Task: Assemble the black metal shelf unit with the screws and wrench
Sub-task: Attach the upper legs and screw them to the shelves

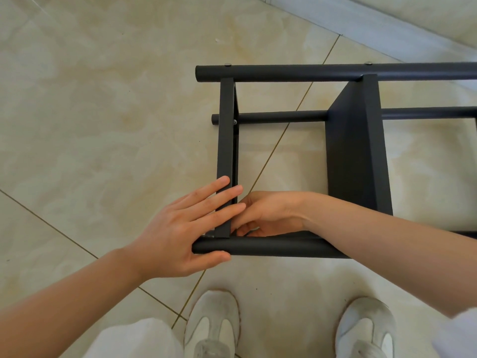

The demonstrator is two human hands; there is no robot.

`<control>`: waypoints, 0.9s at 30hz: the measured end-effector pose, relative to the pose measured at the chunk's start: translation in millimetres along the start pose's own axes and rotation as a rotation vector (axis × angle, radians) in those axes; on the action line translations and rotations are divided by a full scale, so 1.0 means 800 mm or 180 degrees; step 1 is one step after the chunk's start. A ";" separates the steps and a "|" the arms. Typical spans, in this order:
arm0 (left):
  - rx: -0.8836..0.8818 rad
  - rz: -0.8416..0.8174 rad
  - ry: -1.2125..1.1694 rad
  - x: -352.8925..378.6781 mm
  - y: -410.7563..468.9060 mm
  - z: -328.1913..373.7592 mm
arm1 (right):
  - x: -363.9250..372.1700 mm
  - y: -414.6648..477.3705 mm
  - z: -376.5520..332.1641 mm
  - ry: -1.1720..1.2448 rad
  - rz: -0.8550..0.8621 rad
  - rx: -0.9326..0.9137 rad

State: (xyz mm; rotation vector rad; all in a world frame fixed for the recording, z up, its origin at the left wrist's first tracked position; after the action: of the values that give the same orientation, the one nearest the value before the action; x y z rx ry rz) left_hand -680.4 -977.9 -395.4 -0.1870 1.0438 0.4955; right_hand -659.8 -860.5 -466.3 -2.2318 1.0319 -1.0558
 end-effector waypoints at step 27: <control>-0.0045 0.0006 -0.0021 -0.001 0.001 0.001 | -0.002 -0.002 0.002 0.0034 -0.0018 0.0058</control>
State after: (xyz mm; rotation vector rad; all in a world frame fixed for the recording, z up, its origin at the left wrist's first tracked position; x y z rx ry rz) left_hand -680.1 -977.2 -394.2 -0.1968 1.0344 0.5052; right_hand -658.3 -858.0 -466.8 -2.2182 1.0168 -1.0765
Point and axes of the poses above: each hand's wrist, its own y-axis towards the middle knuckle, its own x-axis out of the palm, z = x × y, the point moved 7 cm from there along y, towards the middle knuckle, and after that the axes turned 5 degrees about -x, right-handed, at the moved point
